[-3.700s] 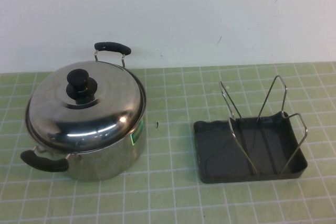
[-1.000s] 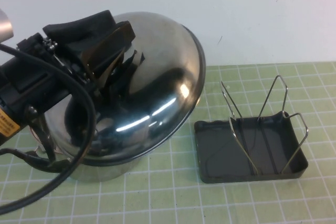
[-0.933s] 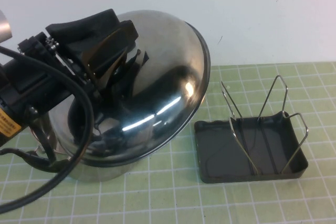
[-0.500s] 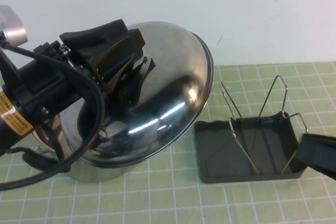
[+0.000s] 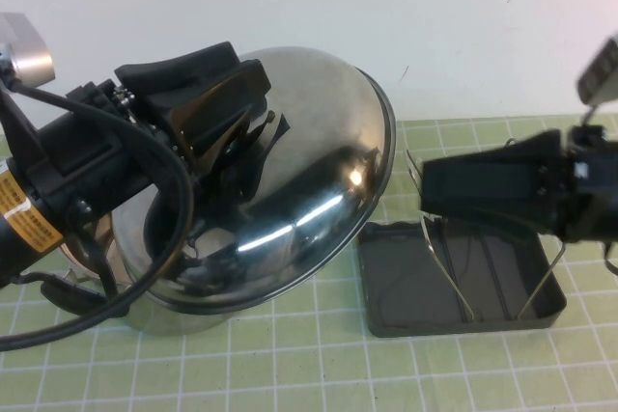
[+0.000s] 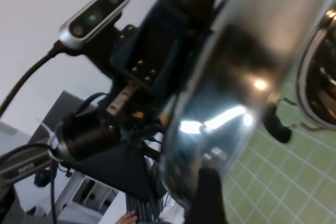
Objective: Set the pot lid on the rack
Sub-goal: Hand over the pot lid
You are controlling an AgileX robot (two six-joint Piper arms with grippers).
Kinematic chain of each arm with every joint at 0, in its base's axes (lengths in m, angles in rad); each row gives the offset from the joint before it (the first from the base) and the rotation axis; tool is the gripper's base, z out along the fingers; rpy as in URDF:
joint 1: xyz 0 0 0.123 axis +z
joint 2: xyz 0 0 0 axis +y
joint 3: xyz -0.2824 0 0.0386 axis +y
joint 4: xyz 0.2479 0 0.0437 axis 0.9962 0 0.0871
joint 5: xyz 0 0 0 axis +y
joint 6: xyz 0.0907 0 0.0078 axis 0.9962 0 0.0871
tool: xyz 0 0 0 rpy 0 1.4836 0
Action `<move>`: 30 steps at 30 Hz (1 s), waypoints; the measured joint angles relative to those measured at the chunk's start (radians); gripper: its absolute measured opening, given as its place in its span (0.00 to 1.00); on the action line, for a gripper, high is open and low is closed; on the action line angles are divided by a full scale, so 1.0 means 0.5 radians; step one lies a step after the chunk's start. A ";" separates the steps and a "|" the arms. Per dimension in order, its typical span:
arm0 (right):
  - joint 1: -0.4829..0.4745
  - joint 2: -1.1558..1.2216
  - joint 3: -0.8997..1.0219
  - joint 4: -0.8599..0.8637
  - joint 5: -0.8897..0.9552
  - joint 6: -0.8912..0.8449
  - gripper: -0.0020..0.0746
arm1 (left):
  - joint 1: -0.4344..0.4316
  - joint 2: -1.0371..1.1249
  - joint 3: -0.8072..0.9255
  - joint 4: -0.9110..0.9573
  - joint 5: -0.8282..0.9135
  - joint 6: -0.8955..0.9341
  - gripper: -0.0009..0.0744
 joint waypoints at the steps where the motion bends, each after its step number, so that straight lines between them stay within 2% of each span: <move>1: 0.030 0.024 -0.044 0.000 0.000 -0.001 0.73 | 0.000 0.000 0.000 0.000 0.000 0.000 0.42; 7: 0.217 0.115 -0.304 0.000 -0.056 -0.005 0.73 | 0.000 0.000 0.000 0.008 0.000 0.000 0.42; 15: 0.370 0.285 -0.543 0.000 -0.155 -0.008 0.71 | 0.000 0.000 0.000 0.024 -0.004 -0.025 0.42; 20: 0.436 0.323 -0.656 0.016 -0.179 -0.130 0.46 | 0.000 0.000 0.000 0.073 -0.020 -0.039 0.43; 28: 0.462 0.323 -0.705 0.031 -0.204 -0.146 0.44 | 0.016 0.000 -0.003 0.078 -0.053 -0.032 0.43; 29: 0.462 0.323 -0.705 0.031 -0.209 -0.159 0.43 | 0.016 0.000 -0.003 0.078 -0.053 -0.032 0.44; 30: 0.462 0.323 -0.713 0.021 -0.230 -0.186 0.34 | 0.016 0.000 -0.003 0.105 -0.036 -0.046 0.47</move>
